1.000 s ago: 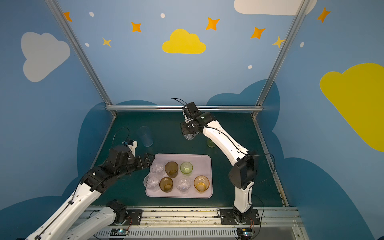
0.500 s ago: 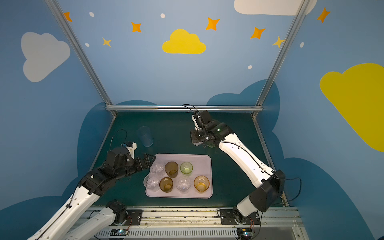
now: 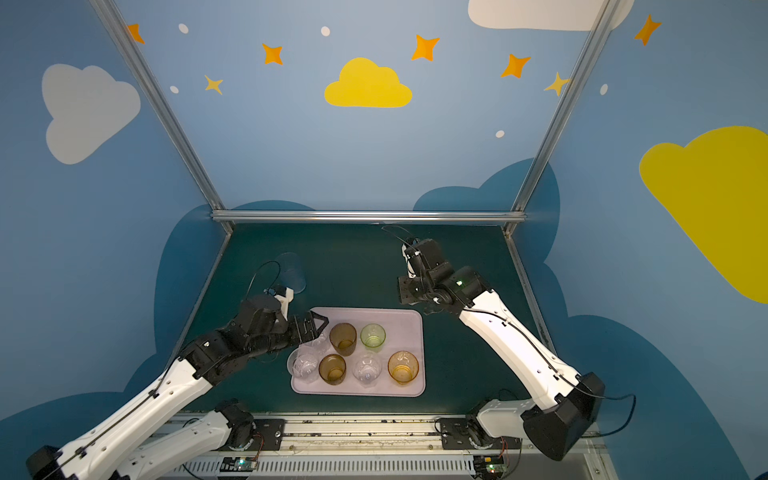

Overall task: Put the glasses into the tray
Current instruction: 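Lift the clear faceted glass and carry it toward the tray with right gripper, then lower the clear faceted glass onto the tray's far corner and open right gripper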

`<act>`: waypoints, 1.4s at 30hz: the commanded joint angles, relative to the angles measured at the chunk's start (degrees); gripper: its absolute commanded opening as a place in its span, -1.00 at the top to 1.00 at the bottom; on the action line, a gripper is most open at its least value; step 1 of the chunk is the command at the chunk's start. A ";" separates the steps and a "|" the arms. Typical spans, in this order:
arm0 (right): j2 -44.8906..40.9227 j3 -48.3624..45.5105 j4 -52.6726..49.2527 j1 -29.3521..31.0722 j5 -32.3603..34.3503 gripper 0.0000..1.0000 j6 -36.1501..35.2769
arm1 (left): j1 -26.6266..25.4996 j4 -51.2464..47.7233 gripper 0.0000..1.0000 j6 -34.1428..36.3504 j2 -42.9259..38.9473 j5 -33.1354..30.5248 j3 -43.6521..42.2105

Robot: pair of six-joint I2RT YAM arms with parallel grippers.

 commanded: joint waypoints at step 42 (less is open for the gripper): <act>0.20 -13.71 3.27 -0.69 -2.02 1.00 7.35 | -9.89 3.24 -1.00 -2.06 6.43 -6.51 5.37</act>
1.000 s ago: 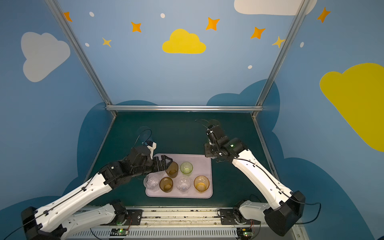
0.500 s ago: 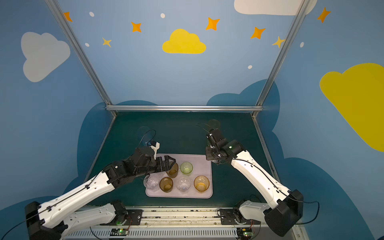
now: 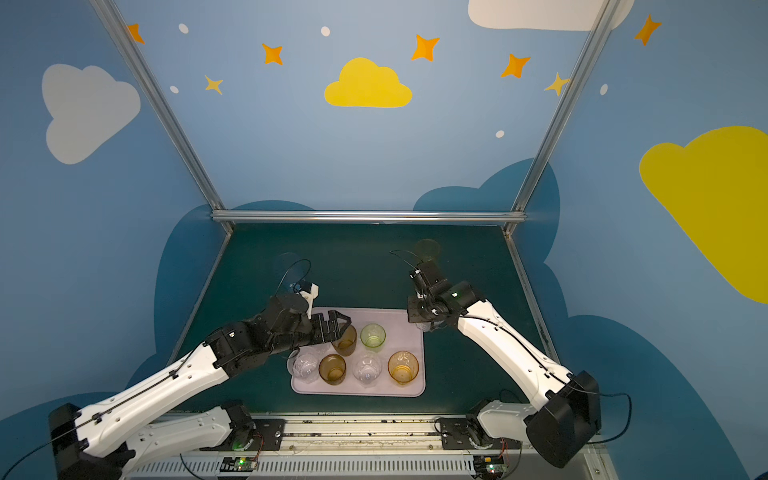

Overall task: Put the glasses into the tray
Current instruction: 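Lower the clear faceted glass onto the tray's far corner and open right gripper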

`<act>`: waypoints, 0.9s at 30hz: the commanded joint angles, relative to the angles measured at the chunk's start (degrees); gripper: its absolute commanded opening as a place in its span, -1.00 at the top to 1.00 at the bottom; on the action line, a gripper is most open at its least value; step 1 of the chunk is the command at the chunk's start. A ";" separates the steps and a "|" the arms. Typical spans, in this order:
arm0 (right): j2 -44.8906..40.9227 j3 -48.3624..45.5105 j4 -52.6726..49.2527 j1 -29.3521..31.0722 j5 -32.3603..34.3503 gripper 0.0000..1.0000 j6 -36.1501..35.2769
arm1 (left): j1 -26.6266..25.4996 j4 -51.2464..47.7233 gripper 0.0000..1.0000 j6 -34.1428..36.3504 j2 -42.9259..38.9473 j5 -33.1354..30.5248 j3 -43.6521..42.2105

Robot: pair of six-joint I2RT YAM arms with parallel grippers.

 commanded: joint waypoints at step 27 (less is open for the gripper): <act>7.82 -3.40 5.51 5.50 -3.12 1.00 6.45 | -0.14 -1.13 -1.00 0.40 -1.37 -2.91 -0.61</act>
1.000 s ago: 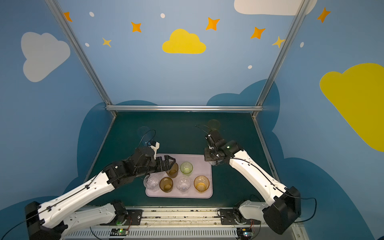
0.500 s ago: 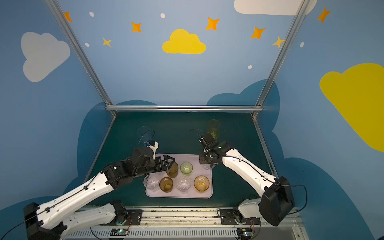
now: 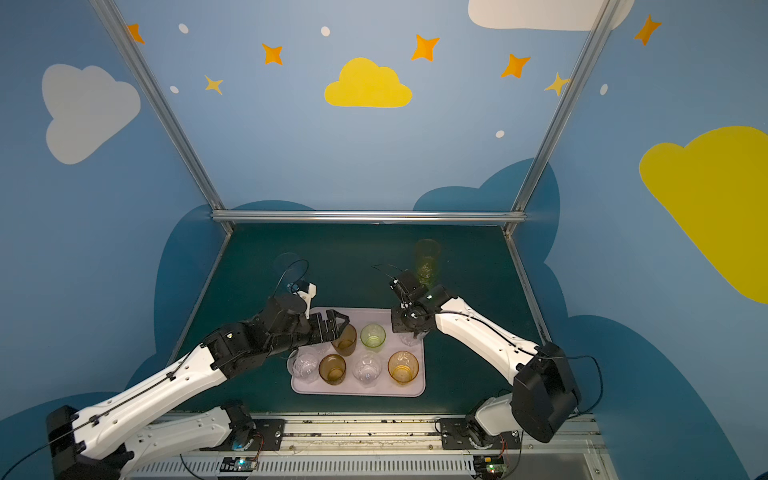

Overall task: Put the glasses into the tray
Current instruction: 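Lower the clear faceted glass onto the tray's far corner and open right gripper, then move left gripper to the frosted blue glass while right gripper draws back from the tray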

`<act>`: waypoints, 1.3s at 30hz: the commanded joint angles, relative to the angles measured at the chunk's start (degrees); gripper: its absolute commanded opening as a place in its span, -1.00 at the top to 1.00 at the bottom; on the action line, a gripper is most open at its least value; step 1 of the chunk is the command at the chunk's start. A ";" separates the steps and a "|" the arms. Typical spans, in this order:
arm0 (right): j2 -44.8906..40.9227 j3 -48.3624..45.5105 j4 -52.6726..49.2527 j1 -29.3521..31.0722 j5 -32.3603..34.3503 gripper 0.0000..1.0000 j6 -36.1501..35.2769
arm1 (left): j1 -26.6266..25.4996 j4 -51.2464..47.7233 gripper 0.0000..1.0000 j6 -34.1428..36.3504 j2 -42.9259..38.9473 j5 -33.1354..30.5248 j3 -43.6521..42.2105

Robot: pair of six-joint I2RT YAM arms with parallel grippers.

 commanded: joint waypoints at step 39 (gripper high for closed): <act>-6.80 6.21 -3.26 3.18 3.00 -0.70 0.70 | 9.68 -6.92 -1.00 8.08 -5.40 -3.68 2.81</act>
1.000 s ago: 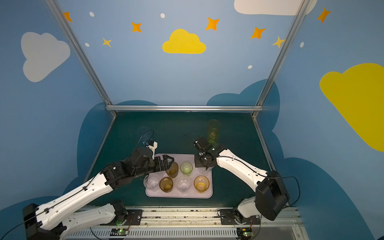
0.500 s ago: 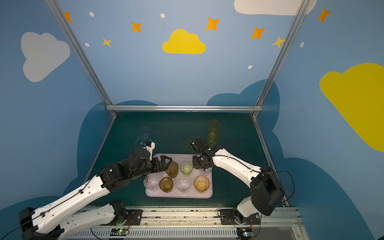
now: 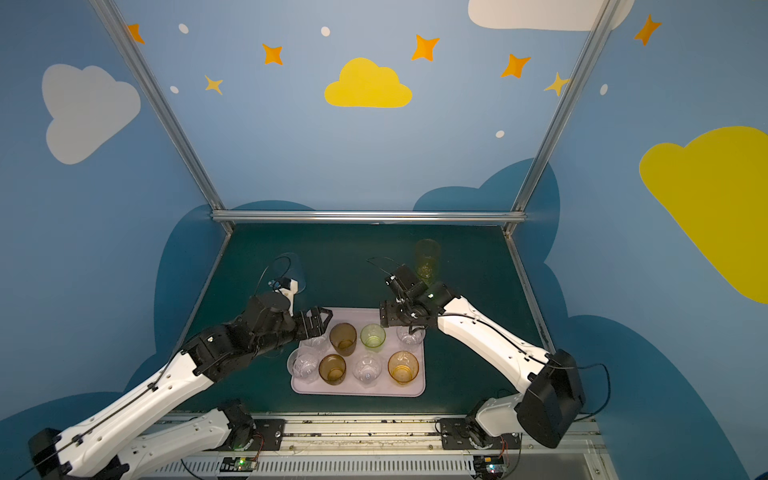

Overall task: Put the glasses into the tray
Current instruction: 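Move left gripper to the frosted blue glass while right gripper draws back from the tray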

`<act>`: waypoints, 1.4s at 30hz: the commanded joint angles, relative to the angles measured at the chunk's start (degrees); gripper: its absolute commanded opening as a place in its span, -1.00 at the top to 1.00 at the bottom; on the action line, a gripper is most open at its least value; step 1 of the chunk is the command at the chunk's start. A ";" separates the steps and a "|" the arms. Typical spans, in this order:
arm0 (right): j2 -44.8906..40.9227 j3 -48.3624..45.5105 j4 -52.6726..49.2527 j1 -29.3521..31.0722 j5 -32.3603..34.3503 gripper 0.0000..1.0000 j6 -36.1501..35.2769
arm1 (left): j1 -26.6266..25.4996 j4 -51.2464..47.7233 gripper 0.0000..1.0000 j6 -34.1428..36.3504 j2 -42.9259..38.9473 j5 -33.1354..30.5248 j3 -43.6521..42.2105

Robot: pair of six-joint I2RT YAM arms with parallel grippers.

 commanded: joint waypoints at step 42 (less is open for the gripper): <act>-29.27 -11.81 0.71 -5.33 -10.41 -0.74 -2.34 | 41.96 -6.27 -0.84 15.38 25.19 11.88 19.24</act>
